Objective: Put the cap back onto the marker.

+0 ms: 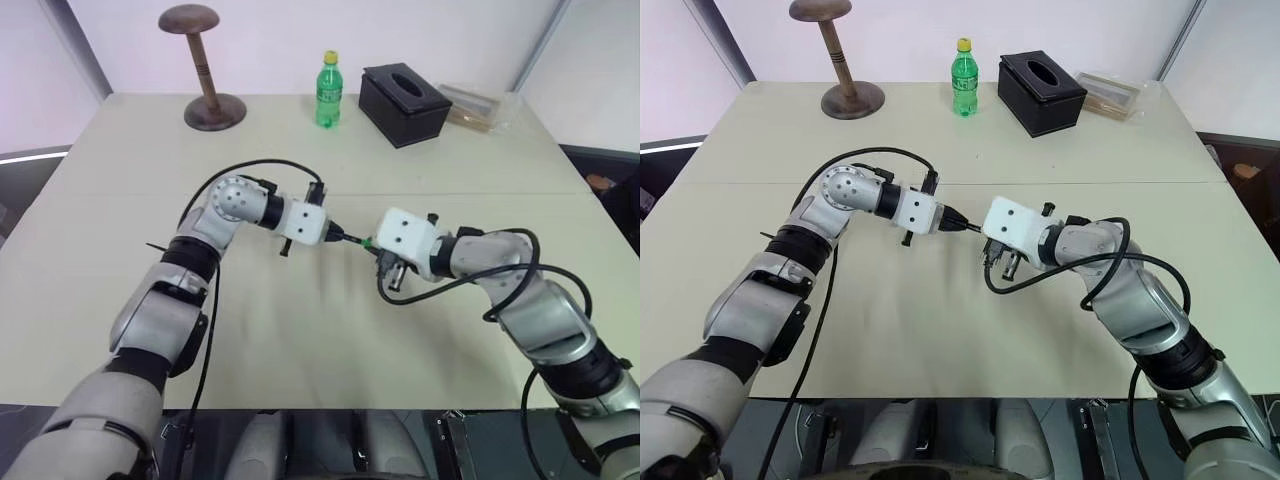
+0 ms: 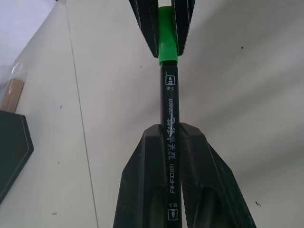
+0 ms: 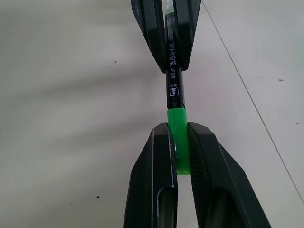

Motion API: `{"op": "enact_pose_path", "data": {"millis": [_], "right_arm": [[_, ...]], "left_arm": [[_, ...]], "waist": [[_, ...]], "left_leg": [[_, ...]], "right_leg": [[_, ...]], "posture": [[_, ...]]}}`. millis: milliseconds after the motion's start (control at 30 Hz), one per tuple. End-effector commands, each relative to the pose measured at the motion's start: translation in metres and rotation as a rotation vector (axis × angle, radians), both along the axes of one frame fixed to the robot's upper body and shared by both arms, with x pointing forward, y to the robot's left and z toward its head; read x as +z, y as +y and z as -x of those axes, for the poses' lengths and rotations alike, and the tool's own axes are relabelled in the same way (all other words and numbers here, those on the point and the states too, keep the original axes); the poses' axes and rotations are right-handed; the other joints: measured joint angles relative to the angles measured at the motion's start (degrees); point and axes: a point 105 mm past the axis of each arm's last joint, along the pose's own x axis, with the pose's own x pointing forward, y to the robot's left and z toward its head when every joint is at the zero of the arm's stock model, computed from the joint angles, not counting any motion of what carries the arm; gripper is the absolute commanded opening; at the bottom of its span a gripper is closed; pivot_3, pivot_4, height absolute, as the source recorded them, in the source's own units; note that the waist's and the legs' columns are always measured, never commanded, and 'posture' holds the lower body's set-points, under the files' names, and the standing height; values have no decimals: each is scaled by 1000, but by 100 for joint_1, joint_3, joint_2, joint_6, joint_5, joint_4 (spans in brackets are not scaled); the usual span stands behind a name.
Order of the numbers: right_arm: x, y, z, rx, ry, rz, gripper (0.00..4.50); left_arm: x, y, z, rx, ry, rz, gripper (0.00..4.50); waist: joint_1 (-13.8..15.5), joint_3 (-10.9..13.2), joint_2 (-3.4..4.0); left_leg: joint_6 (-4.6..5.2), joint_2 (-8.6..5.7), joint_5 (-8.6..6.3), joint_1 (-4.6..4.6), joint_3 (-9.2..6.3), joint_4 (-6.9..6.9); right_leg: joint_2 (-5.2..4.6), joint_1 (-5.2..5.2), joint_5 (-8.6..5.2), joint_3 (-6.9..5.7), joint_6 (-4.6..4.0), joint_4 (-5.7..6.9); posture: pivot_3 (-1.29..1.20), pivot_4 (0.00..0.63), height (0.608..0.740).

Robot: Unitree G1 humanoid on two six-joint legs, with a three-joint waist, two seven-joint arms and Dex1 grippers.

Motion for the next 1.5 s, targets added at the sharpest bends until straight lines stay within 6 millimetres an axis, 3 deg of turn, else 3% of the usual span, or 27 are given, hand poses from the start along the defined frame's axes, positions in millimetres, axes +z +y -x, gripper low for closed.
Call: {"op": "enact_pose_path", "data": {"millis": [33, 733, 1500], "right_arm": [[8, 17, 1, 67, -42, -8, 33], [20, 19, -7, 20, -62, -98, 33], [15, 10, -3, 12, -63, -69, 33]], "left_arm": [[23, -34, 14, -128, -85, 73, 0], [30, -50, 22, -122, -8, 192, 0], [30, -43, 21, -105, 20, 190, 0]], "waist": [[1, 0, 0], [2, 0, 0], [2, 0, 0]], "left_leg": [[0, 0, 0, 0, 0, 0], [0, 0, 0, 0, 0, 0], [0, 0, 0, -1, 0, 0]], "right_leg": [[0, 0, 0, 0, 0, 0], [0, 0, 0, 0, 0, 0], [0, -1, 0, 0, 0, 0]], "posture": [[0, 150, 740], [0, 150, 740], [0, 150, 740]]}}
